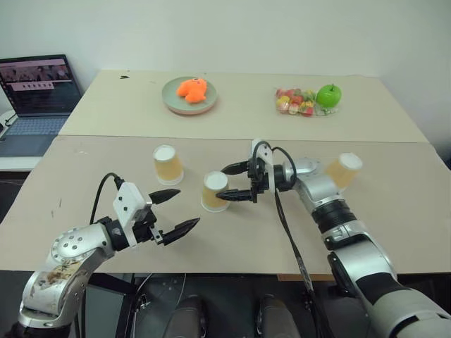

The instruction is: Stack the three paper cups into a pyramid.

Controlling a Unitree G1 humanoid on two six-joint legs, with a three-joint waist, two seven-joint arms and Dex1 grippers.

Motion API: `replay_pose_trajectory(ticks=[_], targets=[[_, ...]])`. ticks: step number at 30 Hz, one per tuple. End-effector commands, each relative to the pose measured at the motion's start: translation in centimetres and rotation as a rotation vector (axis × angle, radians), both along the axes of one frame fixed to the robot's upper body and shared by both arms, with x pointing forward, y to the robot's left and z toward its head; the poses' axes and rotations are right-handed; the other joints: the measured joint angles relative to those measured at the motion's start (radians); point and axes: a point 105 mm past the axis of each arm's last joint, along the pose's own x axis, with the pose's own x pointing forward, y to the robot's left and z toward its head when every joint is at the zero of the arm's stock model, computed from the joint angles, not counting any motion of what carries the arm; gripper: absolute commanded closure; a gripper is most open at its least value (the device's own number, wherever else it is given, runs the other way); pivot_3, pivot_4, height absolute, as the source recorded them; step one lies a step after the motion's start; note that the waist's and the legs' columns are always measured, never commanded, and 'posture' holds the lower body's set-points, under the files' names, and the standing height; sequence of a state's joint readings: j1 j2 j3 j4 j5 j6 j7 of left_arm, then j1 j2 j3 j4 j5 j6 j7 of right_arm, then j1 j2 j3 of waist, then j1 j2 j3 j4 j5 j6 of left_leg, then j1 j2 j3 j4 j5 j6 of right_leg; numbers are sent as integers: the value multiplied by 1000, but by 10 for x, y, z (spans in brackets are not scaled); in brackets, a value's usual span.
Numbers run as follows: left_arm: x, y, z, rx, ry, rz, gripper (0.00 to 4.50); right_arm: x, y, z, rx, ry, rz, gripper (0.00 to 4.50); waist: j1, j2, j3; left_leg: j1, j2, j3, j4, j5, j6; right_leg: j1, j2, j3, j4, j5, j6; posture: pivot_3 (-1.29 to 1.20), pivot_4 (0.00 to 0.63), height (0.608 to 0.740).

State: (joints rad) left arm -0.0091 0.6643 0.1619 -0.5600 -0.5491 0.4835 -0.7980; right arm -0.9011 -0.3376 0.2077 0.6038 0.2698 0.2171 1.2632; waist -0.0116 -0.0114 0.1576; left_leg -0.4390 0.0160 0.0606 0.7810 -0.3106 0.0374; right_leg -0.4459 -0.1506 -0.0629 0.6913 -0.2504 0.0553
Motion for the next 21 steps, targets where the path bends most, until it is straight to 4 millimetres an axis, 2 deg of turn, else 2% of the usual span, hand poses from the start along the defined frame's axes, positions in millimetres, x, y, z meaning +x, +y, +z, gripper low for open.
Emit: replay_pose_trajectory(ticks=[1, 4, 6, 9, 10, 12, 15, 18, 20, 21], targets=[[4, -8, 6, -7, -23, -54, 0, -2, -17, 29, 96, 6, -35, 48, 0, 0, 0, 0, 0, 0, 0, 0, 0, 0, 0, 0, 0, 0, 0, 0, 150, 673], [12, -14, 7, -16, -23, -99, 0, -2, -35, 41, 148, 37, -104, 48, 0, 0, 0, -1, 0, 0, 0, 0, 0, -1, 0, 0, 1, 0, 0, 0, 150, 673], [15, -20, 8, -15, -23, -140, 0, -8, -48, 51, 174, 50, -126, 48, 1, 0, 0, -2, -1, 1, 0, 0, 0, -2, 0, 0, 1, 0, 0, 0, 150, 673], [21, -32, 10, -16, -28, -216, 0, -24, -78, 69, 230, 66, -193, 48, 5, 0, 0, -4, -1, 1, 0, 0, 1, -3, 0, 0, 1, 0, 0, 0, 150, 673], [22, -37, 12, -14, -35, -249, 0, -30, -94, 74, 247, 45, -250, 48, 8, 0, 0, -5, -1, 0, 0, -1, 1, -5, -1, 0, 1, 0, 0, 0, 150, 673], [24, -43, 15, -11, -44, -292, 0, -38, -113, 81, 259, 9, -336, 48, 13, -1, 0, -7, -1, 0, 0, -1, 1, -6, -1, -1, 1, 0, 0, 0, 150, 673], [22, -54, 23, -9, -63, -379, 0, -45, -143, 91, 276, -72, -512, 48, 12, -1, 1, -7, -1, 2, 0, -1, 2, -7, -1, 0, 0, 0, 0, 0, 150, 673], [19, -69, 35, 10, -117, -487, 0, -55, -194, 102, 289, -215, -800, 48, 17, -1, 1, -6, -1, 2, 0, -2, 4, -7, -1, 0, 1, 0, 0, 0, 150, 673], [18, -79, 44, -8, -144, -535, 0, -65, -219, 104, 296, -266, -943, 48, 24, -2, 1, -7, -1, 2, 0, -2, 4, -7, -1, 0, 1, 0, 0, 0, 150, 673], [18, -86, 48, -25, -152, -568, 0, -71, -233, 97, 279, -280, -1032, 48, 27, -2, 1, -6, -2, 2, 0, -2, 4, -6, -1, 0, 1, 0, 0, 0, 150, 673]])
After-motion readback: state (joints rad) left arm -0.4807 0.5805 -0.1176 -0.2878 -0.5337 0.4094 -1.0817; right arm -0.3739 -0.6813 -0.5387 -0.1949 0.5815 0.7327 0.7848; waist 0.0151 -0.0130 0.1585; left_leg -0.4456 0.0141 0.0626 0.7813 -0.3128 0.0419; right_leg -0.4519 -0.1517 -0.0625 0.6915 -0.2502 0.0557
